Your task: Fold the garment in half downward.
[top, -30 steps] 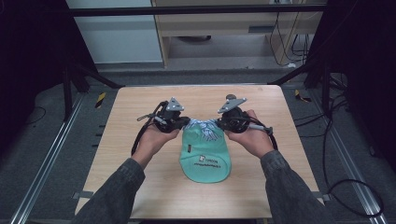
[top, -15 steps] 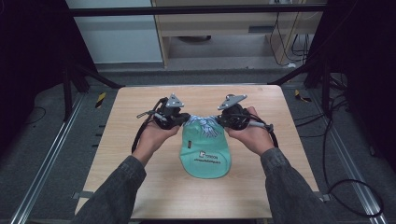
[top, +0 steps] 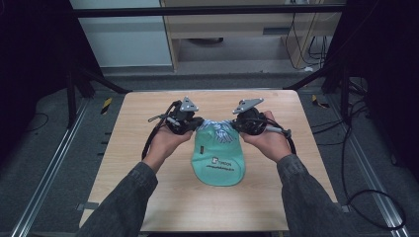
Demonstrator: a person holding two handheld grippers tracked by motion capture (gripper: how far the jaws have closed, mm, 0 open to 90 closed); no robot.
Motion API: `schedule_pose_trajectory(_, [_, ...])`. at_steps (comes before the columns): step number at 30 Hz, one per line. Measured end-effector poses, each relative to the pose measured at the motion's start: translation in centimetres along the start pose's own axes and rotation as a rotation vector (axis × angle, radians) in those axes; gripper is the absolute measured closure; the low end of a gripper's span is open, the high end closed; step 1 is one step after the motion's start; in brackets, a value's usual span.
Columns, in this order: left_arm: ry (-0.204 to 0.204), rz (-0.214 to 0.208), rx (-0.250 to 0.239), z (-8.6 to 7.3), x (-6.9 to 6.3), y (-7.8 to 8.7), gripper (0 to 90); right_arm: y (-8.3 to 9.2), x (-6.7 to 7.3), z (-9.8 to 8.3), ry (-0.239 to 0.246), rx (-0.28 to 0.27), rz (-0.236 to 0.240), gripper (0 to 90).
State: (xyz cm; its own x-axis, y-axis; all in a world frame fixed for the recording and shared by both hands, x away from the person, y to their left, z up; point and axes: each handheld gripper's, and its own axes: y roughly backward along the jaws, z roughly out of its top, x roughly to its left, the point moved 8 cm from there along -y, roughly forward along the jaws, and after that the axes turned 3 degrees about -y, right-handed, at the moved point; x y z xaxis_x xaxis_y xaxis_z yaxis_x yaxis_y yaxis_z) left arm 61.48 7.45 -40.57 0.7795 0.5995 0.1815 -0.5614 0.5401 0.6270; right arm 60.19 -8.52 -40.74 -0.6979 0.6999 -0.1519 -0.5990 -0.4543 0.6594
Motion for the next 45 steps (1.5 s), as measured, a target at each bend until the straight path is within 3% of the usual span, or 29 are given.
schedule_pose_trajectory(19, [0.002, 0.022, -0.008, 0.7, 0.3, -0.6, 86.7, -0.4, -1.0, 0.2, -0.012, -0.008, -0.02, 84.4])
schedule_pose_trajectory(33, [-0.04, 0.023, 0.018, -0.5, -0.9, -1.0, 86.7, -1.0, -0.7, -1.3, -0.004, 0.009, -0.012, 84.2])
schedule_pose_trajectory(45, [-0.029, 0.012, 0.014, -1.4, -1.5, -1.2, 86.7, -1.5, -0.3, -2.0, 0.003, 0.021, -0.004, 84.2])
